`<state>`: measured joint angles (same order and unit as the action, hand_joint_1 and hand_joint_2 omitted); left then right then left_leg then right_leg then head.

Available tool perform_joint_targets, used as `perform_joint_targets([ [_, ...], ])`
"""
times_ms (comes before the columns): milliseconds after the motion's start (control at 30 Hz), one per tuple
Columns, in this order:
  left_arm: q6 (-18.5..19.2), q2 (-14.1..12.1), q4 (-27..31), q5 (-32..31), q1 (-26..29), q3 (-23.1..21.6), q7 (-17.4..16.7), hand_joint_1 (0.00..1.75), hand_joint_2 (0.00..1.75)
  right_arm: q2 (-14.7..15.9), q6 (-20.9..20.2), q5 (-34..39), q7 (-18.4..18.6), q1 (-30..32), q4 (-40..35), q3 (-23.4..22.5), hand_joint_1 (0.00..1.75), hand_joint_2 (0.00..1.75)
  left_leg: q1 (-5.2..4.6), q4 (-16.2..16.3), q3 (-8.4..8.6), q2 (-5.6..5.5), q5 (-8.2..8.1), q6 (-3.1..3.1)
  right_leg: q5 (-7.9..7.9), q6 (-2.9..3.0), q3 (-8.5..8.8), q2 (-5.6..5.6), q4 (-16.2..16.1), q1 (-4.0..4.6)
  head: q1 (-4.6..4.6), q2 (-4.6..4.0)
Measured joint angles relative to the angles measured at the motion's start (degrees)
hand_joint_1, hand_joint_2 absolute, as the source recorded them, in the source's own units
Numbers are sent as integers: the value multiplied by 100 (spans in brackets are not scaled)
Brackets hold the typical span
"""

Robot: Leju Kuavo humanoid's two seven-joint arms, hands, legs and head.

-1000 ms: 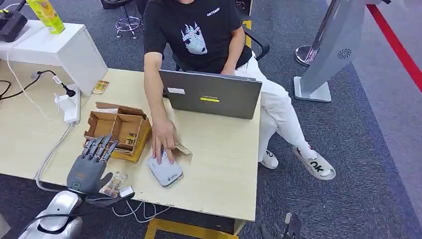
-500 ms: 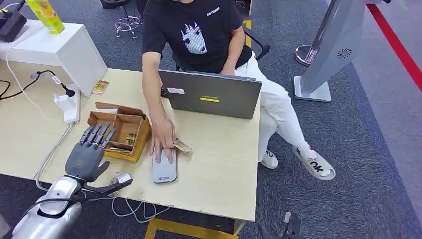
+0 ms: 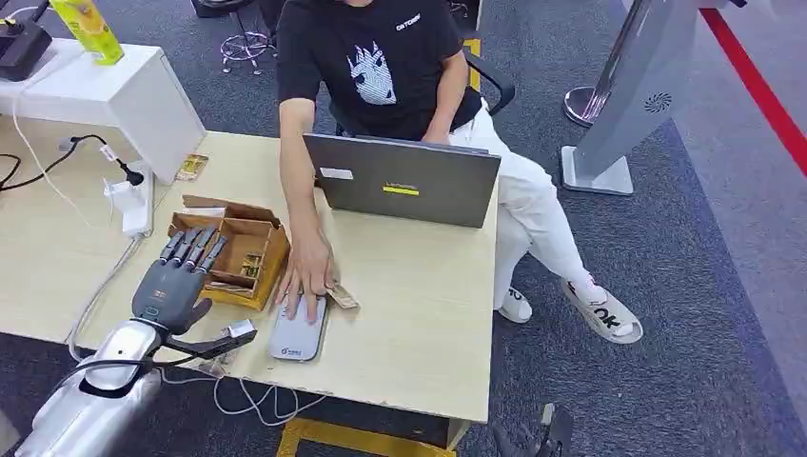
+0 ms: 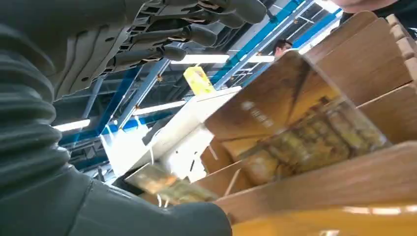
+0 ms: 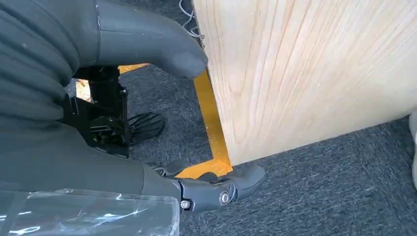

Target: Pass the card to the sensor for recognition and then transmit it.

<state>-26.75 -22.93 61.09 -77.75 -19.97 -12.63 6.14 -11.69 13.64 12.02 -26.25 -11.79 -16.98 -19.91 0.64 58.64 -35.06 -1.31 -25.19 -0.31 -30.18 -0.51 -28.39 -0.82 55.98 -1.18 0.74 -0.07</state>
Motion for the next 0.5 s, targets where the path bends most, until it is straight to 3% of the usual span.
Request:
perform_joint_targets([
  [500,-77,363,-639,293,-391,-490,286,0,175,-9,0,-15,17,-10,0,50,0,175,0,0,-1,1,0,0,-1,-1,-3,0,0,0,0,0],
])
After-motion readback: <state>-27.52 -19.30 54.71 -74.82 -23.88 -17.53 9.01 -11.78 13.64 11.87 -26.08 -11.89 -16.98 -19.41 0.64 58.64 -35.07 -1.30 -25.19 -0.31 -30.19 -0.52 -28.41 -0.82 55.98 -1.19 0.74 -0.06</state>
